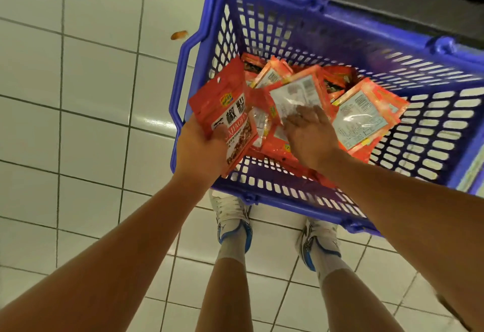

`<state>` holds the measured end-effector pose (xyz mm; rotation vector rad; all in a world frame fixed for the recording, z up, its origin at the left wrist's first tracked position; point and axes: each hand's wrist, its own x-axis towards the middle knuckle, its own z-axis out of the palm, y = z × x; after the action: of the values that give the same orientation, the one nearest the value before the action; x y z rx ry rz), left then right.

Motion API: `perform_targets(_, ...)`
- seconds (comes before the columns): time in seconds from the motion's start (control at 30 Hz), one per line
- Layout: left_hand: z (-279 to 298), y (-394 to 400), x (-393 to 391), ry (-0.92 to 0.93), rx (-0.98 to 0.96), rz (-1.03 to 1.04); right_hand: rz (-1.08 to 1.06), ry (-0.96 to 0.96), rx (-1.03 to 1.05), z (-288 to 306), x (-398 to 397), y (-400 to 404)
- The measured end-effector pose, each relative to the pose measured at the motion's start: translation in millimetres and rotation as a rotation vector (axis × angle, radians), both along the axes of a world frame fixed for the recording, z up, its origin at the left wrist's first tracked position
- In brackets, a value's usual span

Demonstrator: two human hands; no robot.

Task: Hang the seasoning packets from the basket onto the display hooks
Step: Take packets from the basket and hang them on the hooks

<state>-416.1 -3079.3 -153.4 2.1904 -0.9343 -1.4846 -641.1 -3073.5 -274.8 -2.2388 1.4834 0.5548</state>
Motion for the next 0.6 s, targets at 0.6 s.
perform_targets(0.6,234.0,-65.6,-46.0,0.527,0.043,0.249,-1.582,-1.488,0.491,356.3,-41.8,-84.3)
